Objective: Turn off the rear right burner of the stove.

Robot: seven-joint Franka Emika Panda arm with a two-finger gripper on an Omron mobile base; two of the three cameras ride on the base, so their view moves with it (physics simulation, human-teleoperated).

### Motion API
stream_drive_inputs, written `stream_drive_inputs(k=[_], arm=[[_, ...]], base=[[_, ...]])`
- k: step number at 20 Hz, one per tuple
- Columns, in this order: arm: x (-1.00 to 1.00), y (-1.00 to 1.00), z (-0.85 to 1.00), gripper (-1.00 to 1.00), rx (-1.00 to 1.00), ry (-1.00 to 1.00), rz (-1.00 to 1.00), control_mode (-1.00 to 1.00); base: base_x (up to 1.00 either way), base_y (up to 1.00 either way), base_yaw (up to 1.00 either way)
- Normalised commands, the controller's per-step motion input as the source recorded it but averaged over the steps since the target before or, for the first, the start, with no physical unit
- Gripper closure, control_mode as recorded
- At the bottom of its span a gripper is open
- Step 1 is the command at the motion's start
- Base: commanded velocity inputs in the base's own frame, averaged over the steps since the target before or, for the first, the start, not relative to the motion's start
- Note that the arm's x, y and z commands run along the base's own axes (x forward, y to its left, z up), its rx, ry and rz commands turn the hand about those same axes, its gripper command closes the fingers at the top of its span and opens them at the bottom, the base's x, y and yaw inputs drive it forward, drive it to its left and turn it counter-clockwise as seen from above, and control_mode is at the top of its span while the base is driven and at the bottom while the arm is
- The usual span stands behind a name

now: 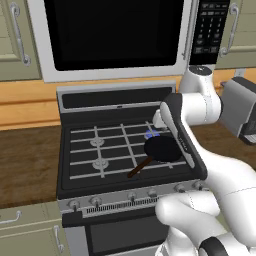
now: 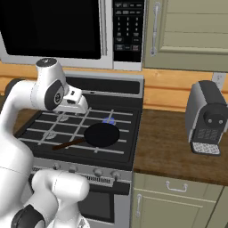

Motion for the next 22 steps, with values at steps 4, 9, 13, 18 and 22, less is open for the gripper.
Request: stream_drive_inputs(k=[4,9,13,18,22], arm=[[0.00,0.45,0.00,-1.00,-0.01,-0.02,0.00,-1.00],[0.00,0.23,0.00,-1.00,0.00,-0.02,0.00,-1.00],[0.00,0.00,0.00,-1.00,0.00,0.00,0.00,-1.00],[0.00,0.00,0.00,-1.00,0.00,0.00,0.00,-1.00],[0.00,0.00,0.00,-1.00,0.00,0.00,0.00,-1.00]], base=[[0.00,0.00,0.00],[0.00,0.00,0.00],[0.00,0.00,0.00],[0.00,0.00,0.00],[0.00,0.00,0.00]])
